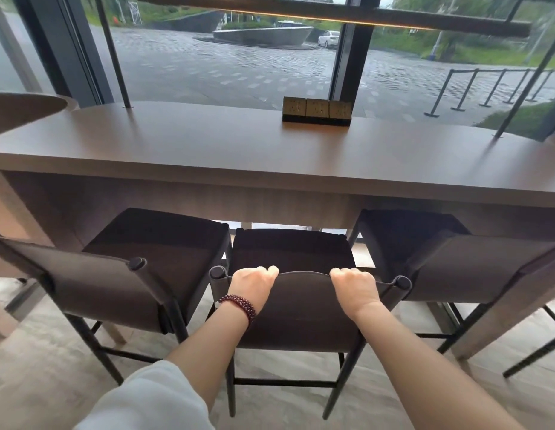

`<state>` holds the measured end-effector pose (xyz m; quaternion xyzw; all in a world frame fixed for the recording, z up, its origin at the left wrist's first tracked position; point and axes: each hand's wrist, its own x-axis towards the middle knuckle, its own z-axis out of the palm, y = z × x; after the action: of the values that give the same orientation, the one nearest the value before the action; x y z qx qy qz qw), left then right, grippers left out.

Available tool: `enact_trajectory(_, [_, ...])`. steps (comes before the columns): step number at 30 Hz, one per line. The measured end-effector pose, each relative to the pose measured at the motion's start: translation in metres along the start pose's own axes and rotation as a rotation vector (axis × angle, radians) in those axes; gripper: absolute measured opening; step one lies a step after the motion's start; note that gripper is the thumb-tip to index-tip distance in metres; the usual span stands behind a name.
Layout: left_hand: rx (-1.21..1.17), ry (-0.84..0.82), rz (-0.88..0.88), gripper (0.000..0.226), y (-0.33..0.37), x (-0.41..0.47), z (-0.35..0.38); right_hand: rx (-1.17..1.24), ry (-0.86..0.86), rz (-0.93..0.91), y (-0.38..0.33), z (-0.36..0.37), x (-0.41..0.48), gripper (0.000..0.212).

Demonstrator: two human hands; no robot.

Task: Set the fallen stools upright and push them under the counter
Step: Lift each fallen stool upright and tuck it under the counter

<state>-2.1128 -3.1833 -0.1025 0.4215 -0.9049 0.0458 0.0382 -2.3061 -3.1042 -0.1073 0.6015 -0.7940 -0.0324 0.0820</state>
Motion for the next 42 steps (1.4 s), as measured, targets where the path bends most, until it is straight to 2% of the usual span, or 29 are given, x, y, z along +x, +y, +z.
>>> enact_trajectory(4, [-0.013,-0.023,-0.018,0.035,0.004,-0.012,0.004,0.034,0.045,-0.005,-0.003,0.006,-0.017,0.055])
enact_trajectory(6, [0.0,-0.041,-0.015,0.036,0.005,-0.018,0.006,0.027,0.082,-0.019,-0.003,0.011,-0.024,0.06])
enact_trajectory(9, [0.001,-0.046,0.006,0.033,0.008,-0.03,0.004,0.021,0.097,-0.003,-0.005,0.015,-0.033,0.064])
enact_trajectory(11, [0.041,-0.016,0.023,0.038,0.009,-0.036,-0.001,-0.058,0.057,0.005,-0.007,0.009,-0.041,0.064])
enact_trajectory(15, [-0.011,-0.124,0.003,0.036,0.01,-0.04,-0.004,-0.048,-0.009,-0.031,-0.003,0.005,-0.049,0.049])
enact_trajectory(18, [-0.119,-0.071,0.021,0.036,0.015,-0.043,-0.004,0.091,0.014,-0.061,0.003,0.002,-0.058,0.046])
enact_trajectory(21, [-0.331,-0.035,0.044,0.044,0.026,-0.046,-0.008,0.352,0.095,-0.043,0.008,-0.005,-0.069,0.047])
enact_trajectory(25, [-0.637,0.049,0.007,0.05,0.049,-0.048,-0.022,0.672,0.137,0.045,0.014,-0.025,-0.091,0.052])
enact_trajectory(28, [-0.777,0.058,0.001,0.055,0.072,-0.05,-0.035,0.861,0.132,0.12,0.023,-0.038,-0.111,0.057])
enact_trajectory(34, [-0.917,0.032,0.078,0.063,0.136,-0.058,-0.061,0.993,0.213,0.249,0.066,-0.058,-0.17,0.062])
enact_trajectory(42, [-1.107,-0.052,0.233,0.063,0.277,-0.103,-0.088,1.175,0.371,0.483,0.162,-0.062,-0.299,0.059])
